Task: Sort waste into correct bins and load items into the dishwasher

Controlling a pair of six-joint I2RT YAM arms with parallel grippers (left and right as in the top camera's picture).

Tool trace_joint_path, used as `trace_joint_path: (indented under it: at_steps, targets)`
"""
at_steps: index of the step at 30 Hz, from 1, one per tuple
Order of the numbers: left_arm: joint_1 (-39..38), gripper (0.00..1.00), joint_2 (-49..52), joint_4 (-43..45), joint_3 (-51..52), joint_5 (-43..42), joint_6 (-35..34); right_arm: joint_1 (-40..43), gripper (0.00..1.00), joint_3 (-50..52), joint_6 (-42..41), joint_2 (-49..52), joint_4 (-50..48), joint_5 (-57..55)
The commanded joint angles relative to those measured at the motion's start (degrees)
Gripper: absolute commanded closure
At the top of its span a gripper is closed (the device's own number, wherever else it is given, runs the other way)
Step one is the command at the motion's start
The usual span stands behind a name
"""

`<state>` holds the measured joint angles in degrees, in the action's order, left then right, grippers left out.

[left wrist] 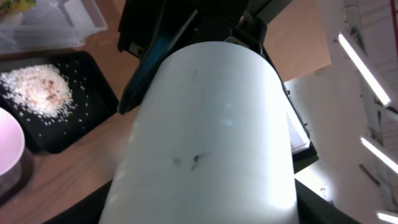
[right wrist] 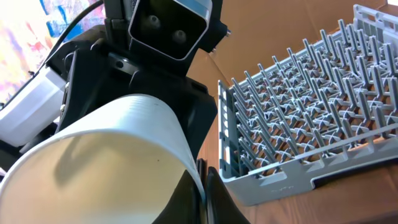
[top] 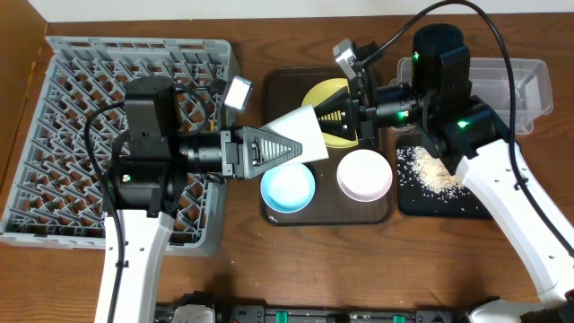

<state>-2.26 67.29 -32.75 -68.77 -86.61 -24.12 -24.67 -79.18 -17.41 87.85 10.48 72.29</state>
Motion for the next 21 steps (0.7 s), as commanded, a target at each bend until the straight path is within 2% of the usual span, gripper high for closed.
trace_joint_path:
  at_steps: [1, 3, 5, 6, 10, 12, 14, 17, 21]
  targets:
    - [-0.59, 0.43, -0.76, 0.48, -0.90, 2.32, -0.50, -0.79, 0.95, -0.24, 0.04, 0.24, 0.79, -2.43]
    - [-0.59, 0.46, -0.81, 0.44, -0.90, 6.93, -1.62, -0.37, 0.71, -0.24, 0.04, 0.24, 1.22, -2.40]
    - [-0.42, 0.46, -1.09, -0.17, -0.90, 12.13, -1.73, 0.81, 0.38, -0.24, 0.04, 0.22, 2.64, -2.40]
    - [-0.09, 0.46, -1.29, -0.52, -0.90, 13.86, -1.73, 1.51, 0.34, -0.24, 0.04, 0.22, 3.41, -2.38]
    - [3.32, 0.46, -2.93, -3.41, -0.90, 21.18, -1.66, 5.79, 0.30, -0.24, 0.20, 0.22, 8.50, -2.49]
    - [6.40, 0.46, -4.37, -7.34, -0.90, 27.52, -1.36, 7.56, 0.29, -0.24, 0.31, 0.22, 11.72, -3.58]
    - [9.81, 0.46, -6.14, -13.05, -0.90, 37.09, -1.03, 8.52, 0.28, -0.24, 1.49, 0.22, 15.63, -4.81]
    - [15.10, 0.46, -9.09, -23.63, -0.90, 60.30, -0.83, 7.82, 0.27, -0.24, 7.80, 0.22, 24.90, -10.29]
    - [18.45, 0.46, -9.97, -30.75, -0.90, 82.66, -1.14, 3.80, 0.26, -0.22, 14.60, 0.22, 34.75, -27.26]
